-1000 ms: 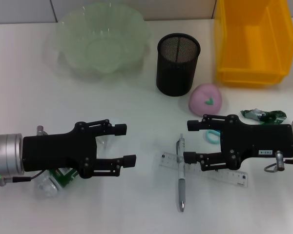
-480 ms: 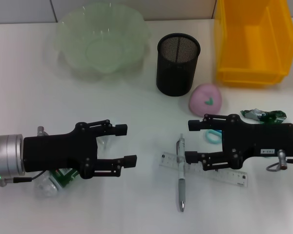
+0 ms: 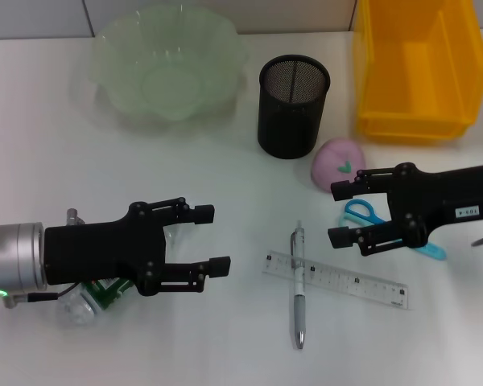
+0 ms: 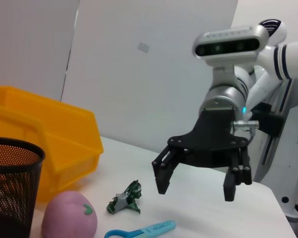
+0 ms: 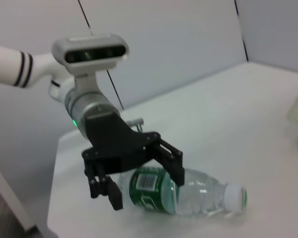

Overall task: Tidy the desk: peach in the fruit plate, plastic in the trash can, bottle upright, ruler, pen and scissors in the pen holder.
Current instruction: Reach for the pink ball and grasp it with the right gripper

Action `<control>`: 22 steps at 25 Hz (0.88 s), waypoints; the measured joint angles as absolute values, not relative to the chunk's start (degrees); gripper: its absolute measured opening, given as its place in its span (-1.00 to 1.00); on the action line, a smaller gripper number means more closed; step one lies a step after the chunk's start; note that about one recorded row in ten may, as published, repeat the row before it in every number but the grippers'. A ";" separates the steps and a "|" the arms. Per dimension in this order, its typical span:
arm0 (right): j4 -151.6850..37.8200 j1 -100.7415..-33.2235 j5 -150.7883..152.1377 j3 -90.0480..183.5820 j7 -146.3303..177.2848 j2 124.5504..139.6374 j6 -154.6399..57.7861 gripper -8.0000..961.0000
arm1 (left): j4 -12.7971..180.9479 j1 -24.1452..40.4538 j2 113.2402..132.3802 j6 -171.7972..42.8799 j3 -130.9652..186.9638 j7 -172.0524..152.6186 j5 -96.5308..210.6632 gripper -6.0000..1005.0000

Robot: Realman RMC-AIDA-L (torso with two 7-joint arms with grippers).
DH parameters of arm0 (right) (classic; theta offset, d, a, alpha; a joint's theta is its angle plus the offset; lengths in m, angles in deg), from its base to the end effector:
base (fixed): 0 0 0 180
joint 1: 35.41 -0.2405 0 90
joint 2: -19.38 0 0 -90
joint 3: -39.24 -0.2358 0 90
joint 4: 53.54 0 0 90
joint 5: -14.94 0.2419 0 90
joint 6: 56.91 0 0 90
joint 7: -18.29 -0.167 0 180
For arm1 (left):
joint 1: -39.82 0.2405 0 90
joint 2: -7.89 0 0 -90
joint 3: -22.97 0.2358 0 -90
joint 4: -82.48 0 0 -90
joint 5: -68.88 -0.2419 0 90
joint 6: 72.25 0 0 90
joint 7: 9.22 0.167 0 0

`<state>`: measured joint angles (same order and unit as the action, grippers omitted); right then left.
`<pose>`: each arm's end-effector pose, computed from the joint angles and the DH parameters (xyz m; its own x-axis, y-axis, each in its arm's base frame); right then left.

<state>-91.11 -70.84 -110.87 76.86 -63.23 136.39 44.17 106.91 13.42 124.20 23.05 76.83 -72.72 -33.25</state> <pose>0.2401 0.3389 -0.0043 0.8604 -0.3481 -0.3722 -0.3537 -0.9337 0.0555 -0.2640 0.2939 -0.0468 0.7819 0.2688 0.5625 0.3169 -0.9484 0.0127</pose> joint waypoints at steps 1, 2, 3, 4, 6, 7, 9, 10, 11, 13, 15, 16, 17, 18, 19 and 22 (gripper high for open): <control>-92.08 -71.24 -111.41 77.37 -64.58 136.38 44.17 0.70 | 106.90 13.43 124.21 23.04 76.83 -72.58 -33.24 0.62; -94.65 -72.15 -112.45 79.09 -67.76 136.37 44.03 0.70 | 106.88 13.52 124.28 22.98 76.84 -72.14 -33.21 0.62; -94.65 -72.15 -112.45 79.09 -67.76 136.37 44.03 0.70 | 106.88 13.52 124.28 22.98 76.84 -72.14 -33.21 0.62; -95.76 -72.47 -112.95 79.83 -69.15 136.37 43.91 0.70 | 106.85 13.56 124.32 22.96 76.84 -71.94 -33.18 0.62; -98.55 -73.20 -114.02 81.50 -72.39 136.36 43.73 0.70 | 106.72 13.62 124.37 22.94 76.84 -71.33 -33.10 0.62; -101.24 -73.84 -115.05 82.93 -75.07 136.36 43.59 0.70 | 106.63 13.63 124.45 22.91 76.85 -70.97 -33.04 0.62; -102.54 -74.24 -115.61 83.60 -76.48 136.36 43.38 0.70 | 106.56 13.66 124.66 22.82 76.85 -70.36 -32.93 0.62; -104.50 -75.31 -117.34 84.84 -79.54 136.38 42.35 0.70 | 106.71 13.75 124.96 22.49 76.82 -69.97 -32.87 0.62; -104.50 -75.31 -117.34 84.84 -79.54 136.38 42.35 0.70 | 106.71 13.75 124.96 22.49 76.82 -69.97 -32.87 0.62; -105.72 -76.85 -119.60 86.25 -83.02 136.36 40.68 0.70 | 106.82 13.81 125.13 22.10 76.78 -69.80 -32.85 0.63; -106.47 -78.64 -122.37 87.49 -86.17 136.34 38.94 0.70 | 106.76 13.81 125.23 21.71 76.77 -69.63 -32.78 0.63; -106.61 -79.41 -123.63 87.98 -87.35 136.34 38.17 0.70 | 106.72 13.81 125.30 21.54 76.75 -69.60 -32.75 0.63; -106.76 -80.25 -125.04 88.47 -88.69 136.34 37.21 0.70 | 106.72 13.81 125.43 21.42 76.68 -69.61 -32.74 0.63; -106.81 -80.99 -126.14 89.04 -89.73 136.35 36.38 0.70 | 106.72 13.81 125.43 21.42 76.68 -69.61 -32.74 0.63; -106.84 -81.64 -126.99 89.67 -90.48 136.42 35.63 0.70 | 106.75 13.81 125.49 21.38 76.61 -69.64 -32.72 0.63; -107.03 -82.86 -128.45 92.85 -93.18 136.80 32.39 0.70 | 106.80 13.79 125.59 21.30 76.07 -70.00 -32.66 0.63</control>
